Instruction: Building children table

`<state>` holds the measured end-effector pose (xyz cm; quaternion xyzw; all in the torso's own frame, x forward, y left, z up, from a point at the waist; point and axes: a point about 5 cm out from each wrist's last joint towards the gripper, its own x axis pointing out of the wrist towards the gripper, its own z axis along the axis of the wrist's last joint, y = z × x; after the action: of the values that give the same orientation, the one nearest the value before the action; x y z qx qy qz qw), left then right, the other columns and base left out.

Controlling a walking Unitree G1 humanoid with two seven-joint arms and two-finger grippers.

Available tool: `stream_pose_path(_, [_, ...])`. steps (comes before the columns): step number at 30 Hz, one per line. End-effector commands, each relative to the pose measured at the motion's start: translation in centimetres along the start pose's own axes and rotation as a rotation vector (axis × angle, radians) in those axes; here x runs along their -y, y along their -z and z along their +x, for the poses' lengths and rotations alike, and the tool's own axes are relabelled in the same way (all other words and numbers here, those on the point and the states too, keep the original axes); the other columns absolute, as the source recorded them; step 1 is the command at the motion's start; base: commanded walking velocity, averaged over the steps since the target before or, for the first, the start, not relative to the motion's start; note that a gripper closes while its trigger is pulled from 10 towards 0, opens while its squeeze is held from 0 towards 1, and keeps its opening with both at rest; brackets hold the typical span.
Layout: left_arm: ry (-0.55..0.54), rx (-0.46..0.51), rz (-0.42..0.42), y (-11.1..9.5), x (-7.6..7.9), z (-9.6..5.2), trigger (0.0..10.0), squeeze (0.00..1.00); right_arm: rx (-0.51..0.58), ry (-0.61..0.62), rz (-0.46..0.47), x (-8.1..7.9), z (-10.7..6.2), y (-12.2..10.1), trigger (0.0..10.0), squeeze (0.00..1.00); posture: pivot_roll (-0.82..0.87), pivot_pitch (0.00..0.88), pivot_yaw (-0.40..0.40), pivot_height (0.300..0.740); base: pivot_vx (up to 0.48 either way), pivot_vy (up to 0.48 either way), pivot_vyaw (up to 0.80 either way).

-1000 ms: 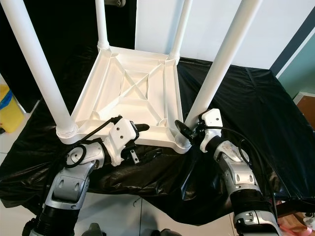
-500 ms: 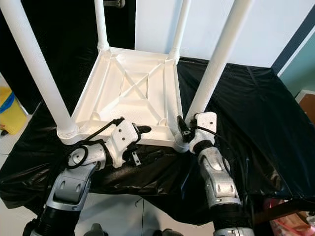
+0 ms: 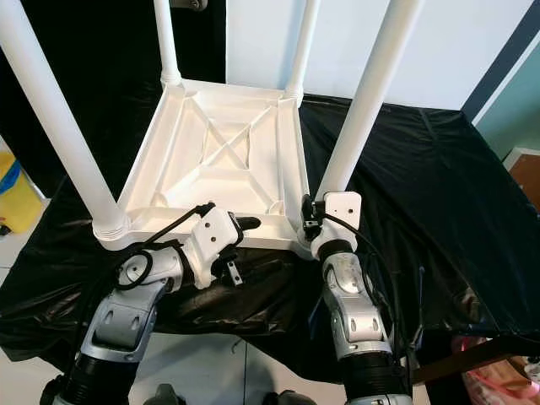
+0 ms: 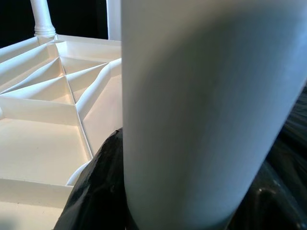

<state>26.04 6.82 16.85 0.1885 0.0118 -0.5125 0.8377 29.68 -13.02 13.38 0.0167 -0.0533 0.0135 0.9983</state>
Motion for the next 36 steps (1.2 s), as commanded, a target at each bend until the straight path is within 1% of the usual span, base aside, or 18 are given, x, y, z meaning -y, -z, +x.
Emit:
stream_pose_path(1, [-0.11,0.017,0.001,-0.2,-0.4,0.3,10.0,0.0,-0.079,0.015,-0.037,0.5,-0.5,1.5,10.0,0.0,0.09,0.063,-0.127,0.74,0.0,0.0,0.0])
stream_pose_path(2, [-0.11,0.017,0.001,-0.2,-0.4,0.3,10.0,0.0,-0.079,0.015,-0.037,0.5,-0.5,1.5,10.0,0.0,0.09,0.063,-0.127,0.74,0.0,0.0,0.0])
stream_pose_path(3, [-0.111,0.016,0.001,-0.2,-0.4,0.3,10.0,0.0,-0.077,0.014,-0.036,0.4,-0.5,1.5,10.0,0.8,0.09,0.062,-0.127,0.74,0.0,0.0,0.0])
stream_pose_path(4, [-0.112,0.017,0.002,-0.2,-0.4,0.3,10.0,0.0,-0.067,0.0,-0.035,0.3,-0.5,1.3,10.0,1.0,0.09,0.061,-0.128,0.74,0.0,0.0,0.0])
stream_pose_path(9, [-0.113,0.018,0.001,-0.2,-0.4,0.4,10.0,0.0,-0.047,-0.021,-0.03,0.2,-0.5,1.0,10.0,1.0,0.09,0.06,-0.129,0.74,0.0,0.0,0.0])
stream_pose_path(10, [-0.112,0.019,0.001,-0.2,-0.4,0.4,10.0,0.0,-0.033,-0.052,-0.036,0.4,-0.5,0.8,10.0,1.0,0.09,0.06,-0.129,0.74,0.0,0.0,0.0])
stream_pose_path(13, [-0.112,0.019,0.0,-0.2,-0.4,0.4,10.0,0.0,-0.027,-0.071,-0.039,0.7,-0.5,0.7,10.0,1.0,0.09,0.06,-0.129,0.74,0.0,0.0,0.0])
stream_pose_path(17, [-0.107,0.02,0.0,-0.2,-0.3,0.5,10.0,0.0,-0.025,-0.164,-0.056,1.9,-0.5,0.6,10.0,1.0,0.08,0.06,-0.124,0.74,0.0,0.0,0.0])
stream_pose_path(18, [-0.107,0.02,0.0,-0.2,-0.3,0.5,10.0,0.0,-0.025,-0.164,-0.056,1.9,-0.5,0.6,10.0,1.0,0.08,0.06,-0.124,0.74,0.0,0.0,0.0])
stream_pose_path(23, [-0.101,0.02,0.001,-0.1,-0.3,0.5,10.0,0.0,-0.019,-0.269,-0.038,2.8,-0.4,0.4,10.0,1.0,0.08,0.057,-0.12,0.74,0.0,0.0,0.0])
stream_pose_path(24, [-0.101,0.018,0.002,-0.1,-0.3,0.5,10.0,0.0,-0.025,-0.318,-0.027,3.1,-0.2,0.4,10.0,0.0,0.08,0.052,-0.117,0.74,0.0,0.0,0.0])
stream_pose_path(25, [-0.101,0.018,0.002,-0.1,-0.3,0.5,10.0,0.0,-0.025,-0.318,-0.027,3.1,-0.2,0.4,10.0,0.0,0.08,0.052,-0.117,0.74,0.0,0.0,0.0])
stream_pose_path(26, [-0.099,0.018,0.002,-0.1,-0.3,0.5,10.0,0.0,-0.033,-0.384,-0.028,3.3,0.0,0.3,10.0,0.0,0.08,0.048,-0.114,0.74,0.0,0.0,0.0])
stream_pose_path(27, [-0.099,0.018,0.002,-0.1,-0.3,0.5,10.0,0.0,-0.033,-0.384,-0.028,3.3,0.0,0.3,10.0,0.0,0.08,0.048,-0.114,0.74,0.0,0.0,0.0])
stream_pose_path(28, [-0.095,0.018,0.003,-0.1,-0.3,0.6,10.0,0.0,-0.04,-0.446,-0.034,3.6,0.3,0.3,10.0,0.0,0.08,0.046,-0.111,0.74,0.0,0.0,0.0])
stream_pose_path(30, [-0.09,0.019,0.004,-0.1,-0.3,0.7,10.0,0.0,-0.05,-0.517,-0.059,3.9,0.6,0.3,10.0,0.0,0.08,0.04,-0.11,0.74,0.0,0.0,0.0])
stream_pose_path(33, [-0.085,0.013,0.012,-0.1,-0.3,0.8,10.0,0.0,-0.058,-0.567,-0.099,4.1,1.0,0.5,10.0,0.0,0.08,0.036,-0.109,0.74,0.0,0.0,0.0])
stream_pose_path(36, [-0.086,0.007,0.017,0.0,-0.4,0.8,10.0,0.0,-0.059,-0.581,-0.113,4.2,1.1,0.6,10.0,0.0,0.08,0.032,-0.109,0.74,0.0,0.0,0.0])
